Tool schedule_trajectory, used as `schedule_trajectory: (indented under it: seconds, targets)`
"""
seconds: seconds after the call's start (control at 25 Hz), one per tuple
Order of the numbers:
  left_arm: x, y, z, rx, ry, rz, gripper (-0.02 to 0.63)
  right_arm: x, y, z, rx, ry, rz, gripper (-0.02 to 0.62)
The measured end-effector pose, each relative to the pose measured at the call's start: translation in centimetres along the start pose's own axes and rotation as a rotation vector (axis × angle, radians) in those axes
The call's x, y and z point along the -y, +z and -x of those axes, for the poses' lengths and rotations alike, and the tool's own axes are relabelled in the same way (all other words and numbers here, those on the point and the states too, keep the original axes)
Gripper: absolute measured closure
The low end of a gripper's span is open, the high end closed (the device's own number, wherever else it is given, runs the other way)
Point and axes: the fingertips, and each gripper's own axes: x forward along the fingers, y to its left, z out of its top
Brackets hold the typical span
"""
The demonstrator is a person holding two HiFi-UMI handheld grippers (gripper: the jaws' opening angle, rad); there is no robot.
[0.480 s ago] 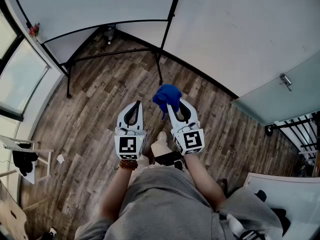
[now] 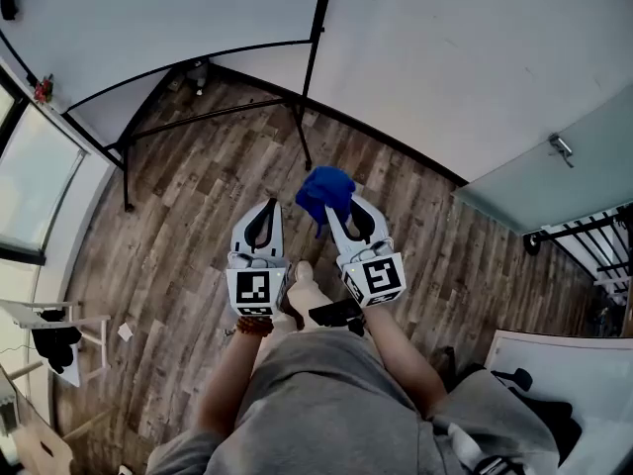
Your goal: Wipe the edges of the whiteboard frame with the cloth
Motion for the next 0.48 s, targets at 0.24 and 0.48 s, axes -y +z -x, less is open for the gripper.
schedule_trajectory:
  seconds: [0.24,0.48]
  targets:
    - [0.5,-1.0,-5.4,-0.05,-0.043,-0.019,0.597,4.7,-0.8,-3.0,0.004,-0.015,-0.022,0.482]
    - [0.5,-0.3,-11.0,-0.066,-0.049,-0.062,0.597,10.8,-2.1,-6.6,0.01,-0.034,-0.055,0.482]
